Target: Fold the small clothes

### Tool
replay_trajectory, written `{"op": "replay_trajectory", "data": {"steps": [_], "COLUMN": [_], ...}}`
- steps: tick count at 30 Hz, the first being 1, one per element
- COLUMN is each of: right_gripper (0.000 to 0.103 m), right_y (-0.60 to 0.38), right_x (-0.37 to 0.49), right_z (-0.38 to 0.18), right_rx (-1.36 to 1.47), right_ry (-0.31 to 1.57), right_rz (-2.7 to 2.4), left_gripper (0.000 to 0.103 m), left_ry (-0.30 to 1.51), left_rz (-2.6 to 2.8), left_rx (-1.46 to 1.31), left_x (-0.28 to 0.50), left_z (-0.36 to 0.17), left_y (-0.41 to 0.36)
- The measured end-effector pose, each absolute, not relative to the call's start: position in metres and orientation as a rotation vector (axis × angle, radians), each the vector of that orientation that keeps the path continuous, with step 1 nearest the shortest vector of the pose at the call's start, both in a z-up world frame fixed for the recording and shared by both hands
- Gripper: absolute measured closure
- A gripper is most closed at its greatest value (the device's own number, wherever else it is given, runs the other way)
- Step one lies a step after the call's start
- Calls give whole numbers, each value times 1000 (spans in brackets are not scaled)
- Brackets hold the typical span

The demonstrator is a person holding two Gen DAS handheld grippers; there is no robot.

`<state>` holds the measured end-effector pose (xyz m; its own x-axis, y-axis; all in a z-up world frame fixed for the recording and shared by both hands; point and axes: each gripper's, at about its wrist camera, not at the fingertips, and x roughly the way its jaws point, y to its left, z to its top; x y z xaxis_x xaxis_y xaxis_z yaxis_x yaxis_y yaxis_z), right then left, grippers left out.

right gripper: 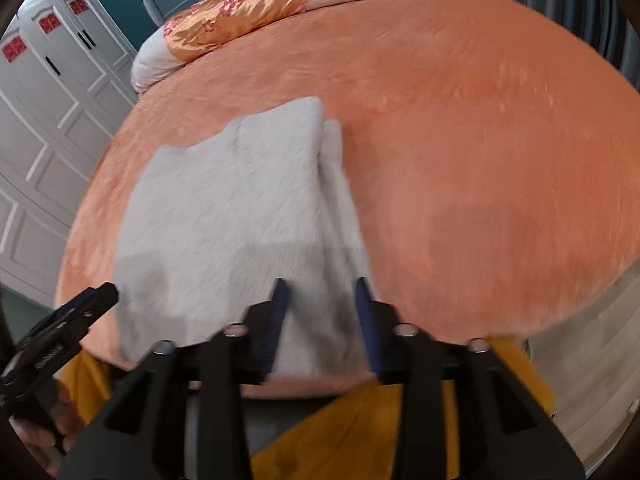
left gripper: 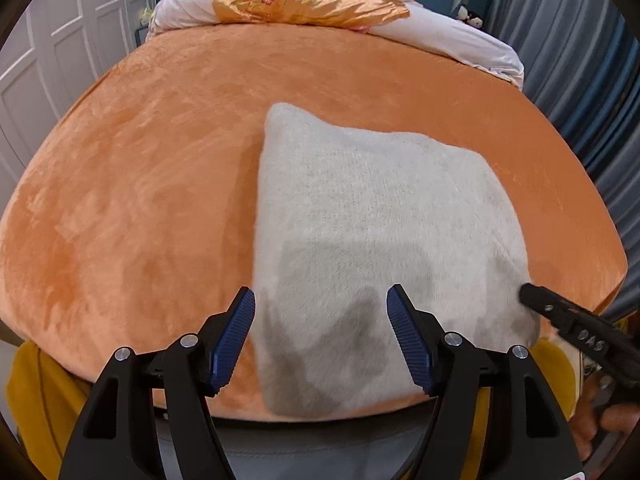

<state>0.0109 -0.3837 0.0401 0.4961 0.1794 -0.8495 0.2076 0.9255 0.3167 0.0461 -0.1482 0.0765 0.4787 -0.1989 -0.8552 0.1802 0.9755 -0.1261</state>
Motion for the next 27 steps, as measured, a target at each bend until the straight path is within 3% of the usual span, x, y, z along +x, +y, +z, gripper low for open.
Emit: {"op": "replay_trajectory", "data": {"steps": [2, 4, 8, 12, 19, 21, 23, 27], "right_gripper": [83, 91, 95, 95, 86, 80, 68, 59], "right_y": [-381, -386, -403, -398, -406, -412, -409, -405], "right_x": [20, 17, 0, 17, 14, 13, 12, 16], "right_z": [34, 47, 69, 5, 26, 33, 39, 36], "right_rx": [408, 409, 457, 415, 503, 526, 507, 485], "right_ry": [1076, 1022, 918, 1073, 1049, 1025, 1008, 1018], "right_rz": [-3, 12, -13, -57, -28, -22, -37, -48], "left_gripper": [37, 36, 36, 35, 31, 27, 26, 21], "left_ry": [1063, 1055, 1029, 1024, 1018, 1026, 1033, 1057], "left_rz": [-222, -206, -219, -213, -194, -192, -189, -184], "left_rx": [-9, 20, 63, 118, 152, 151, 140, 109], "left_x": [50, 49, 42, 40, 40, 40, 42, 46], "left_z": [71, 69, 71, 64, 61, 62, 62, 63], "left_y": [-155, -161, -173, -184, -186, -186, -184, -179]}}
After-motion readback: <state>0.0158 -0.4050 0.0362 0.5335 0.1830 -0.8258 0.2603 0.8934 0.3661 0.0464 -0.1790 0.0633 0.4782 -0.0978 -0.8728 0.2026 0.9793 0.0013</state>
